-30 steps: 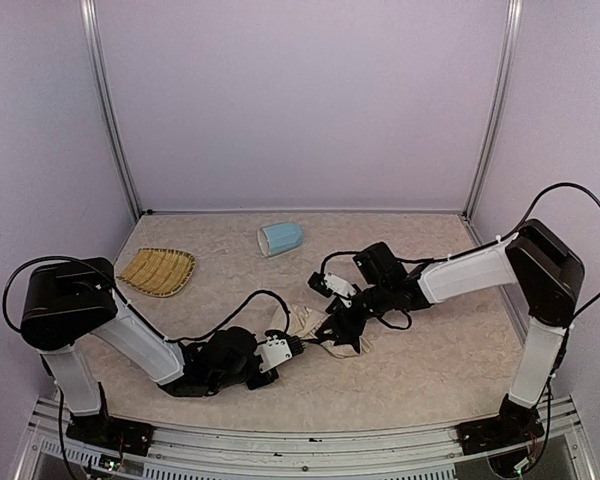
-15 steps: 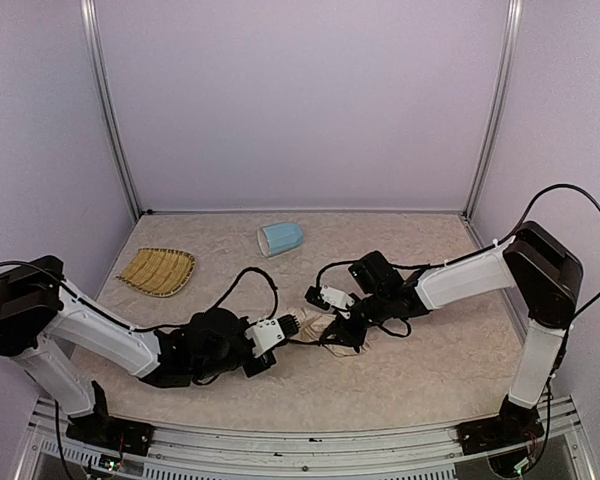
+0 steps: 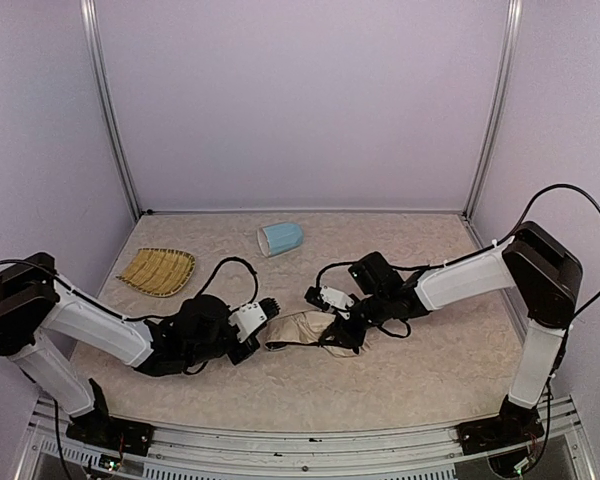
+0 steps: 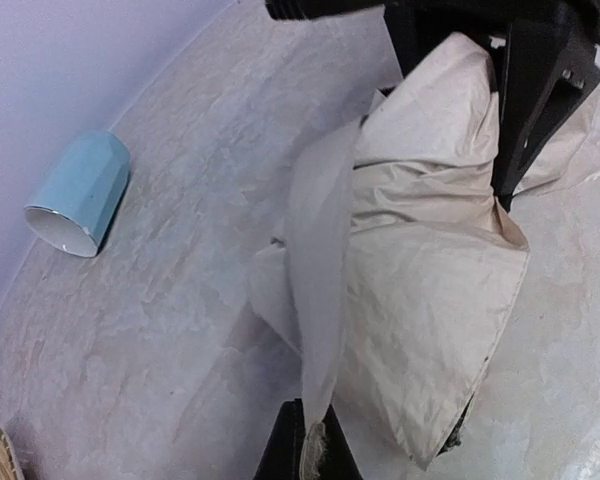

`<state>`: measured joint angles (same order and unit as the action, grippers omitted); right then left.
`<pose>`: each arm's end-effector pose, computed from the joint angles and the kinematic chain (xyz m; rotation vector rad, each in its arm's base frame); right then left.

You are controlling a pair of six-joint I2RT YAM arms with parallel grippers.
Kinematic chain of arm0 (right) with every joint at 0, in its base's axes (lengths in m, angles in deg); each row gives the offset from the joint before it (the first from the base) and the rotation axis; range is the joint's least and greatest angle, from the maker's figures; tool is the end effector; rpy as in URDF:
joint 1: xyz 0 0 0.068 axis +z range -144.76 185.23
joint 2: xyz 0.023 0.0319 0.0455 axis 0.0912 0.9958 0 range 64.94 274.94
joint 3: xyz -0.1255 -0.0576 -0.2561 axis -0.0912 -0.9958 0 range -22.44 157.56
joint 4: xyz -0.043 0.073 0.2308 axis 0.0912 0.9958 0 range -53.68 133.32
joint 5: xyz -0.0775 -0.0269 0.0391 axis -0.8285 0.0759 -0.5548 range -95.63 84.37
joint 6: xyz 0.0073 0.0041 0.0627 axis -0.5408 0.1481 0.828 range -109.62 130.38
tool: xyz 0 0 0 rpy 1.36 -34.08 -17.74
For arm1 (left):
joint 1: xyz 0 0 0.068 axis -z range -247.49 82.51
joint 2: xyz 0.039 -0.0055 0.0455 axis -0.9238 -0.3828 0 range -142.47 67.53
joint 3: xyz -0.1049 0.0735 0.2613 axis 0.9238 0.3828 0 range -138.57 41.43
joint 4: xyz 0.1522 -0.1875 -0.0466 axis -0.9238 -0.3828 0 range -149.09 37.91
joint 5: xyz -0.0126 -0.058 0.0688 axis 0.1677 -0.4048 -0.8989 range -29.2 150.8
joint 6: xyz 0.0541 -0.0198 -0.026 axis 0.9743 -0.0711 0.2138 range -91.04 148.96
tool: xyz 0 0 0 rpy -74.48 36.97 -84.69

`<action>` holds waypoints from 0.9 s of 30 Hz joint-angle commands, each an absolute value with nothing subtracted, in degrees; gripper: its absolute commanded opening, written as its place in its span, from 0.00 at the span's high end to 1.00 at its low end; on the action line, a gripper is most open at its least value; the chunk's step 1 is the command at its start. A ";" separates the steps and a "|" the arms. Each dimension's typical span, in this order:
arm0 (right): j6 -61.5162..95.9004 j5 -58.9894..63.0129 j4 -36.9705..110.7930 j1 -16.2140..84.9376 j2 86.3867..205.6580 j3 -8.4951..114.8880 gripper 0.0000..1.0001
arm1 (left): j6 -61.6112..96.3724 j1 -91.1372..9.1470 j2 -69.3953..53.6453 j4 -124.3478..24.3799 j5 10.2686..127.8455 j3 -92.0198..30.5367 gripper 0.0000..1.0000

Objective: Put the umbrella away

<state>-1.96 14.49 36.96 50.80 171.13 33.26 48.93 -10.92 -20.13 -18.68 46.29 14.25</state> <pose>0.2439 0.2725 0.1539 -1.3507 2.1172 0.6789 0.1651 -0.2277 0.1718 1.1299 1.6865 -0.1443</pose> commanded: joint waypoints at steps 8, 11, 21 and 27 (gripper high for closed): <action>0.85 15.71 39.67 49.95 173.19 32.35 0.60 | 48.91 -4.96 -34.43 -24.49 46.50 3.41 1.00; 1.43 19.09 37.47 50.01 172.58 31.18 0.57 | 50.99 -4.83 -37.15 -21.08 48.51 1.54 1.00; 1.78 14.61 38.84 49.97 168.99 32.04 0.29 | 46.05 -7.22 -30.15 -19.02 52.33 1.02 1.00; 1.29 14.07 41.00 50.04 164.24 33.88 0.12 | 41.15 -10.70 -22.25 -21.82 55.83 4.50 1.00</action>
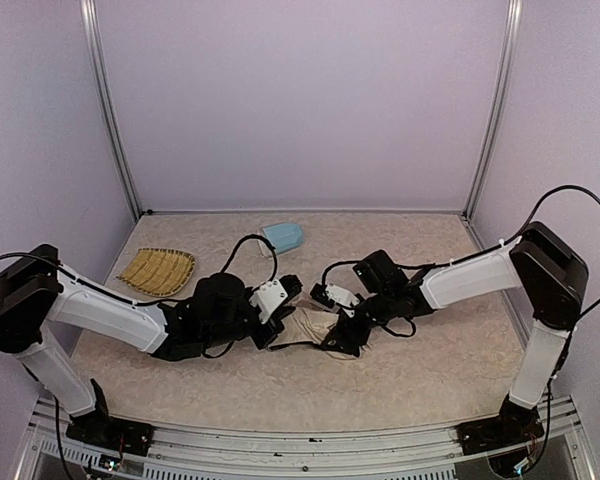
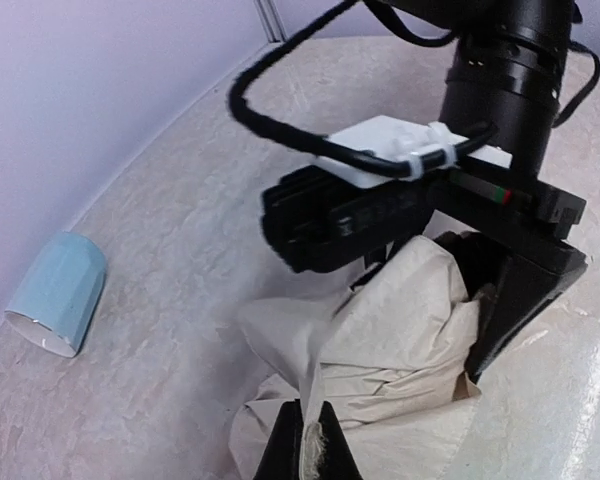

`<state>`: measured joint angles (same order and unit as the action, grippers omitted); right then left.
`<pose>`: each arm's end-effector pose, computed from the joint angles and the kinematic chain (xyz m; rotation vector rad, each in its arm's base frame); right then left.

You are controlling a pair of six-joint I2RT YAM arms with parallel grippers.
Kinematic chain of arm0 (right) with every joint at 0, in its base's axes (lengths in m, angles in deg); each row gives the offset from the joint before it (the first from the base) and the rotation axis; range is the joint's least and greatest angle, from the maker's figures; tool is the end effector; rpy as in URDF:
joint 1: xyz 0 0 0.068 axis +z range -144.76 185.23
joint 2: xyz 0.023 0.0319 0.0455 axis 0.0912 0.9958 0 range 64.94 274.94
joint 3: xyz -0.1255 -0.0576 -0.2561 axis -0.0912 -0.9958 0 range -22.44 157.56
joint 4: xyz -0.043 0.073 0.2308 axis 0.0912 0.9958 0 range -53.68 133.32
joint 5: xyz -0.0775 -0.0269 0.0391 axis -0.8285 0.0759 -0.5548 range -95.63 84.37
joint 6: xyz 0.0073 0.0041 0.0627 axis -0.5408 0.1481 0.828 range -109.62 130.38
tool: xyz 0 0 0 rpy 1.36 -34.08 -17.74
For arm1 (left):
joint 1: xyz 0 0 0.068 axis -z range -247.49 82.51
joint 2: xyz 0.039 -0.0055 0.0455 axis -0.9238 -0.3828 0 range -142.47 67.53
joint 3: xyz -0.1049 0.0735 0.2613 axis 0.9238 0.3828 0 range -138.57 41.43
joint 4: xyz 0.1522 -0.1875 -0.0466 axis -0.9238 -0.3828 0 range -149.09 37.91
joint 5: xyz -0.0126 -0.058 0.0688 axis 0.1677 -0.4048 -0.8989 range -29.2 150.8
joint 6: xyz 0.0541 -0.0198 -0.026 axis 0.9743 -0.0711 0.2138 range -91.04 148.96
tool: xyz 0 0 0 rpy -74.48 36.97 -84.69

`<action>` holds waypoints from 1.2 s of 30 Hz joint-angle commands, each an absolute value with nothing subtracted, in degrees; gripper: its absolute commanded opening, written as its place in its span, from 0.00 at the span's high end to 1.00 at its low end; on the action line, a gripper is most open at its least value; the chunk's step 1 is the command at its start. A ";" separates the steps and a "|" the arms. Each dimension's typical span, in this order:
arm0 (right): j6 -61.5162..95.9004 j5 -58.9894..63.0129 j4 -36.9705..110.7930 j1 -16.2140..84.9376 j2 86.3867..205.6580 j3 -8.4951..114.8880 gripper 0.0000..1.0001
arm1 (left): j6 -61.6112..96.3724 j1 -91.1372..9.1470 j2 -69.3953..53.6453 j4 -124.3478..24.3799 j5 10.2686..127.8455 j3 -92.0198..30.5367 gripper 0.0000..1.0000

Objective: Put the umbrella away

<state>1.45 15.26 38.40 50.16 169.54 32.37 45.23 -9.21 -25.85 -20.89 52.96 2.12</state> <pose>0.2413 0.2651 0.1575 -1.2883 2.1805 0.7130 0.1802 -0.2786 0.1986 1.1277 1.6300 -0.3443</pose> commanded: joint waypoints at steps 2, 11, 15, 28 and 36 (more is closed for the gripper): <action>2.08 12.59 41.22 50.25 162.19 34.02 0.05 | 40.00 -11.37 -21.46 -22.02 54.53 5.46 1.00; 11.19 -8.18 41.55 56.83 159.41 37.66 0.00 | 33.78 -14.32 -25.40 -20.18 48.65 5.65 1.00; 9.55 -19.49 38.45 62.09 158.77 39.44 0.00 | 33.50 -14.36 -26.11 -18.05 49.65 6.32 1.00; -12.24 -17.76 27.22 73.70 172.24 42.11 0.16 | 33.79 -17.64 -25.56 -15.18 50.52 7.94 1.00; -19.97 -23.54 22.29 73.41 177.93 40.96 0.34 | 34.88 -17.76 -25.21 -13.86 52.73 8.43 1.00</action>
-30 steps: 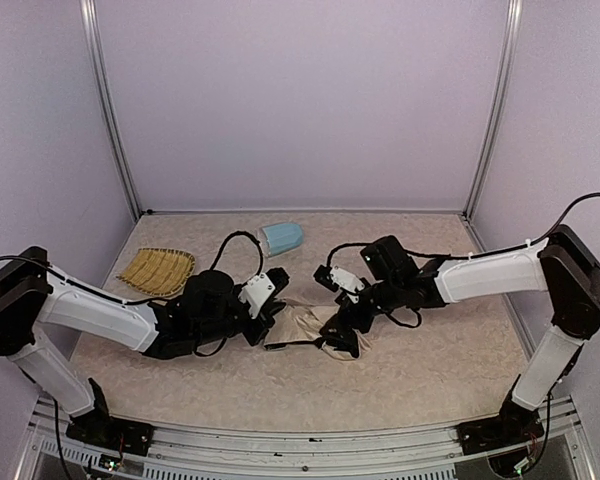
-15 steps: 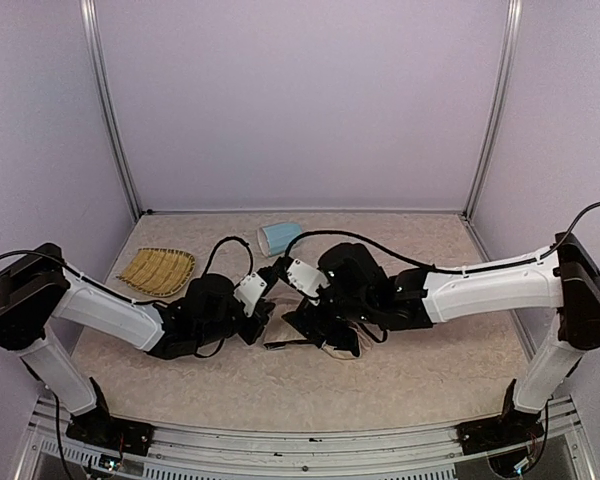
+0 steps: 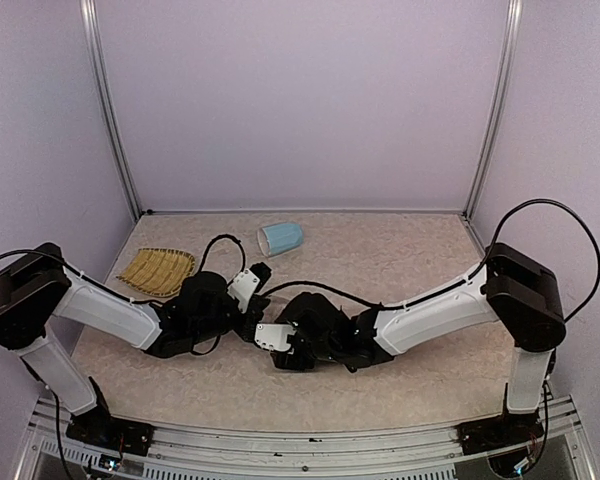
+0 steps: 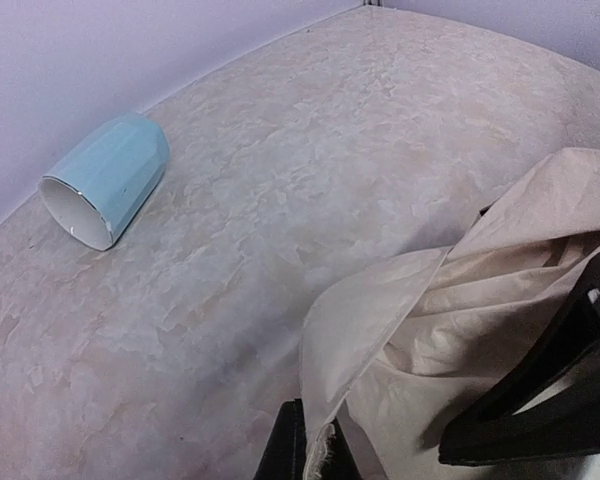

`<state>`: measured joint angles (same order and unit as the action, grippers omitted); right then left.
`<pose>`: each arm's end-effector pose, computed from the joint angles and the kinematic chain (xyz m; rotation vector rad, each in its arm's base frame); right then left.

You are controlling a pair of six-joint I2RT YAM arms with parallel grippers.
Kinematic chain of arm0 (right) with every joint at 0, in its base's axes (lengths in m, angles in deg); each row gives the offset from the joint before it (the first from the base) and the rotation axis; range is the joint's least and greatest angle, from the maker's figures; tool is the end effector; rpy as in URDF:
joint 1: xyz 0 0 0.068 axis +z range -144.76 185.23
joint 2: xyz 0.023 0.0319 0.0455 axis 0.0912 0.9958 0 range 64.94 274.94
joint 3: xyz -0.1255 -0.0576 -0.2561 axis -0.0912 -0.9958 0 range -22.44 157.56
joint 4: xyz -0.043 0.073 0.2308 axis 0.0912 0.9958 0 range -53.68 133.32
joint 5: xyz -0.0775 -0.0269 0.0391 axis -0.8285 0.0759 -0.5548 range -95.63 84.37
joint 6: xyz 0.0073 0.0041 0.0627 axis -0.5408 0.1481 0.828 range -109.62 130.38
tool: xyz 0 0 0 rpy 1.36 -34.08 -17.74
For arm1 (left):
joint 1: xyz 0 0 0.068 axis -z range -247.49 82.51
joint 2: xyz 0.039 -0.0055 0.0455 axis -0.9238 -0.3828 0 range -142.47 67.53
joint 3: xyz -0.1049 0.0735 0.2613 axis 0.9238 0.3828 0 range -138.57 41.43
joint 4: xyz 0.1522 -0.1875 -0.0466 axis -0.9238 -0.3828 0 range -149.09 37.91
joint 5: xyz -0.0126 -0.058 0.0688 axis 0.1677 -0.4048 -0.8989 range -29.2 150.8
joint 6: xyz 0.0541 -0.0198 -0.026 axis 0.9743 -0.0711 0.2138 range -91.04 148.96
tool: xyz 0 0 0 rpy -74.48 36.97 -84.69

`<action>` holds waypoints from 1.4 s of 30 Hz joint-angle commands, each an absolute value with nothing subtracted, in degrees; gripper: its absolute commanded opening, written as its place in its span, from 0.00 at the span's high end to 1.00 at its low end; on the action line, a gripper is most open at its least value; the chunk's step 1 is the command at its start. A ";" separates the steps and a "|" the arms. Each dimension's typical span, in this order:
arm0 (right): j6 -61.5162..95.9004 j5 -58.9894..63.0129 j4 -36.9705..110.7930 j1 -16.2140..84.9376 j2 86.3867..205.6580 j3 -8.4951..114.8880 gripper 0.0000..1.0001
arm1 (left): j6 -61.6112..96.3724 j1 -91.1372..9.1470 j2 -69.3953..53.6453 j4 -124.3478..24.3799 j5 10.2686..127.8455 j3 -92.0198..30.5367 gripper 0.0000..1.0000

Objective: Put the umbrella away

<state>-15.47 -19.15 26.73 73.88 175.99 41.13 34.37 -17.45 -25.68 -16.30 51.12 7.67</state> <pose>0.1620 0.3830 0.1751 -1.5368 1.5951 0.1504 0.2088 -0.2363 0.1808 0.8286 1.8129 -0.3381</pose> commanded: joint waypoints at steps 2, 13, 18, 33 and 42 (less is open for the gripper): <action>-19.34 -25.99 21.97 73.27 177.00 40.58 0.59 | 35.25 -17.75 -24.98 -14.04 53.02 8.39 1.00; -10.45 -20.70 27.03 71.51 165.72 33.05 1.00 | 38.44 -15.95 -25.63 -17.06 52.23 6.10 1.00; -4.74 -15.52 28.15 68.42 159.24 28.84 1.00 | 38.31 -15.75 -25.72 -17.36 51.93 5.70 1.00; -11.72 -13.50 25.00 70.94 155.46 25.79 0.46 | 36.34 -16.24 -27.74 -19.60 50.64 4.92 1.00; -29.39 -23.18 23.15 72.91 171.91 36.51 0.20 | 36.51 -17.60 -27.03 -18.35 51.78 5.39 1.00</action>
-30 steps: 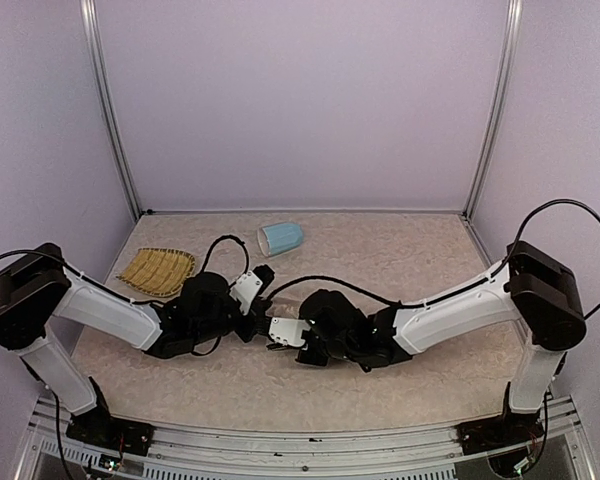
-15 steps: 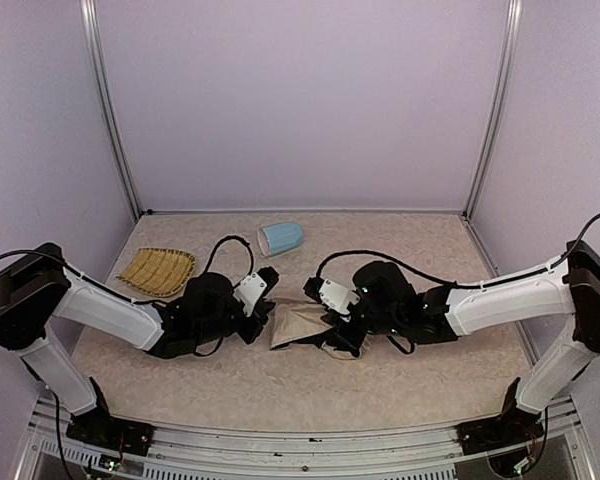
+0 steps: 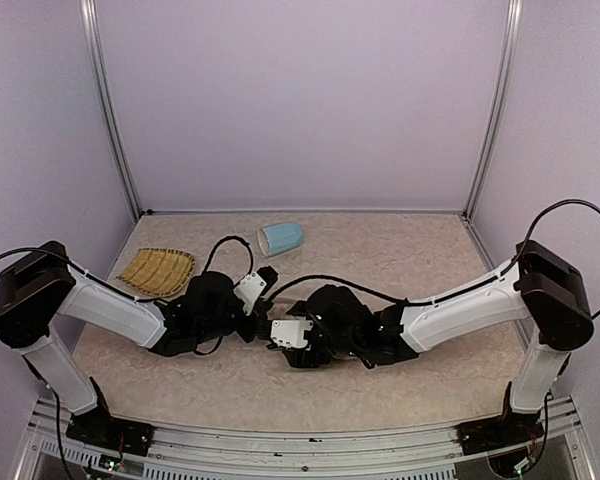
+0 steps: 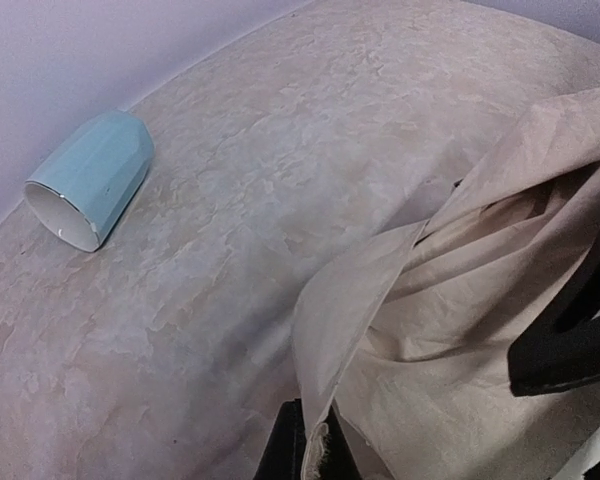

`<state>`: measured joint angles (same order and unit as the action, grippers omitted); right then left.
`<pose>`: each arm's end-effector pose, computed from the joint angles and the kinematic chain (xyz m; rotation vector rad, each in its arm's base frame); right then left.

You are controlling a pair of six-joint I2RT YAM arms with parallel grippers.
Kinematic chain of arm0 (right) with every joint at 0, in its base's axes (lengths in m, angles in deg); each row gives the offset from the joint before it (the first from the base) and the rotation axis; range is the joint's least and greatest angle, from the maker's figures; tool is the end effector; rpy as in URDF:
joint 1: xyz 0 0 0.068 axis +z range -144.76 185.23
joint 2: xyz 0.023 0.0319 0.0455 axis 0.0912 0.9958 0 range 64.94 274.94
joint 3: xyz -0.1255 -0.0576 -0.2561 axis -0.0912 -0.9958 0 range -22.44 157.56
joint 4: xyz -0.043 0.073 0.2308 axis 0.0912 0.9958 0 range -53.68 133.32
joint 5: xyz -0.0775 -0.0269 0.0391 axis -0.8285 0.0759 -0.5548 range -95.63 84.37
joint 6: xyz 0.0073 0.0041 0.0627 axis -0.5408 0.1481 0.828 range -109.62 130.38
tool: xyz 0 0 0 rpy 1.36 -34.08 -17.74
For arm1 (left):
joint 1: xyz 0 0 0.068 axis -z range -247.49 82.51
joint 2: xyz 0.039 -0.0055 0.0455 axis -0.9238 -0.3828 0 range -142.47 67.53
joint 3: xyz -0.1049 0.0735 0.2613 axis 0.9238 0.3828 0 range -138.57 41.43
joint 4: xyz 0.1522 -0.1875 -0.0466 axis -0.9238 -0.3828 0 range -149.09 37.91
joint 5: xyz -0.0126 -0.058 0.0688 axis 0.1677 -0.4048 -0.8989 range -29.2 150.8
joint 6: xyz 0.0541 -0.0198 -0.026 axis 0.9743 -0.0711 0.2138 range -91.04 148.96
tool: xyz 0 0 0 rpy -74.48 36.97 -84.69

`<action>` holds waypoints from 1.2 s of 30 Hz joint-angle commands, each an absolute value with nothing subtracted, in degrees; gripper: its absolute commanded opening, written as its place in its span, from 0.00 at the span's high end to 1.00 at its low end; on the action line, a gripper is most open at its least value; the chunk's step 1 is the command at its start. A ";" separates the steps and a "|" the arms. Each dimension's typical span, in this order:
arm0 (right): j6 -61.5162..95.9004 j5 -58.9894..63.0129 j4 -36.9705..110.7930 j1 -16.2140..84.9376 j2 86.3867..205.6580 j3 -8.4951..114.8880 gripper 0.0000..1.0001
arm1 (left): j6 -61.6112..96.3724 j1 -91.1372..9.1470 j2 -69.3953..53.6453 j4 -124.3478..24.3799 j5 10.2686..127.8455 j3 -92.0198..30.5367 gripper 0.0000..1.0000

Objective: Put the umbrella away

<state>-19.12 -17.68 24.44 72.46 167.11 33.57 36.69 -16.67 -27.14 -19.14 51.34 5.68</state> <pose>0.1570 0.3476 0.1983 -1.5307 1.5215 0.1530 0.2097 -0.2444 0.1773 0.9006 1.8207 -0.3097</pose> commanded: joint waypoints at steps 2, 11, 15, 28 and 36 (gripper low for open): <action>-32.07 -25.41 23.06 72.91 173.74 37.28 0.24 | 36.87 -17.69 -26.84 -18.29 52.58 5.39 1.00; -31.43 -33.01 20.25 72.91 171.28 36.32 1.00 | 37.99 -17.75 -26.46 -17.86 55.11 5.56 1.00; -24.72 -24.68 24.51 72.71 164.67 32.22 1.00 | 38.68 -17.22 -26.69 -19.32 55.07 4.51 1.00; -5.36 4.37 17.48 59.22 159.77 21.64 0.81 | 40.91 -12.15 -26.50 -24.58 49.82 -2.22 1.00; -2.13 5.81 16.54 57.84 155.29 17.12 0.84 | 44.11 -8.58 -26.46 -27.68 47.85 -5.73 1.00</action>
<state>-5.70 3.43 17.70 58.86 158.85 19.58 41.74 -10.96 -27.08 -25.43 49.55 -3.19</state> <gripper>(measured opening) 0.153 0.015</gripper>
